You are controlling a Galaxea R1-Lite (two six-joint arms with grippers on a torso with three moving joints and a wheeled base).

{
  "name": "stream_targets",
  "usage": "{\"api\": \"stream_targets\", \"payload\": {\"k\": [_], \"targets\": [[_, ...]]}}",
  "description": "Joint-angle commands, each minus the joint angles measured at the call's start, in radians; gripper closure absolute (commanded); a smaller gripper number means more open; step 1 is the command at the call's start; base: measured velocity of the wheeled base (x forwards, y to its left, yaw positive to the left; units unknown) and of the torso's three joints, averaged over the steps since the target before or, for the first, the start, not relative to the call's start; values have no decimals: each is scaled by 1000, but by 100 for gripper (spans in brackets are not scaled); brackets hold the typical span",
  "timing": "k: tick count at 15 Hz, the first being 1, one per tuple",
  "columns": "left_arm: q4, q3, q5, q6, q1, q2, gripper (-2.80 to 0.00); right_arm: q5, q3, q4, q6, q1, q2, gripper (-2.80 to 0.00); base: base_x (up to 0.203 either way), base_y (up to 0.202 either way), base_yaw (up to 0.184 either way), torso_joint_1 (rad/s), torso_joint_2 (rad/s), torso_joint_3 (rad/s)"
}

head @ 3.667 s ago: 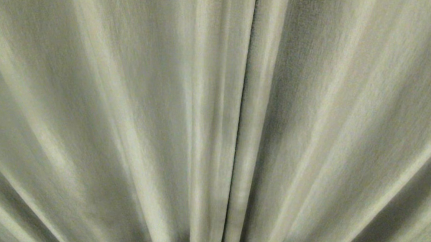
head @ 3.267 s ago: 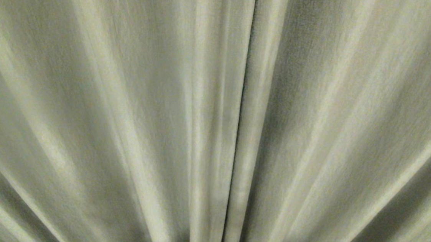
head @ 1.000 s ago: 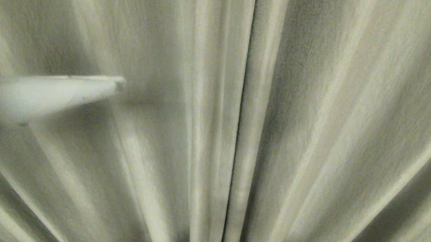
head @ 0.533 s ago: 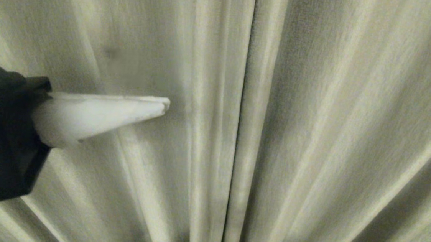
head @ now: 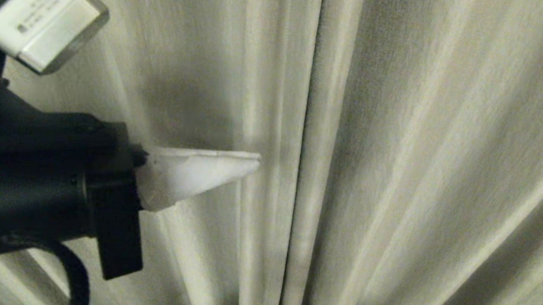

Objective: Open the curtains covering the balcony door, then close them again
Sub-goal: Pull the outer curtains open on both sides

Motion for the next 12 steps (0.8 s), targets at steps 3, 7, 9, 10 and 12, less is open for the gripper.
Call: {"api": "stream_targets", "payload": {"k": [3,7,9,10,12], "targets": [[-1,-11,17,-3,-10,29,-280,1,0,0,0,0,0,0,0,0,0,0,0,0],[-1,-13,90,-2,-12,27,-280,1,0,-1,0,0,0,0,0,0,0,0,0,0],[1,-19,174,2,-10,27,-280,0,0,0,0,0,0,0,0,0,0,0,0,0],[1,-25,198,3,-10,32,-280,1,0,-2,0,0,0,0,0,0,0,0,0,0],[-1,-41,212,4,-4,56,-280,-1,0,0,0,0,0,0,0,0,0,0,0,0]]}}
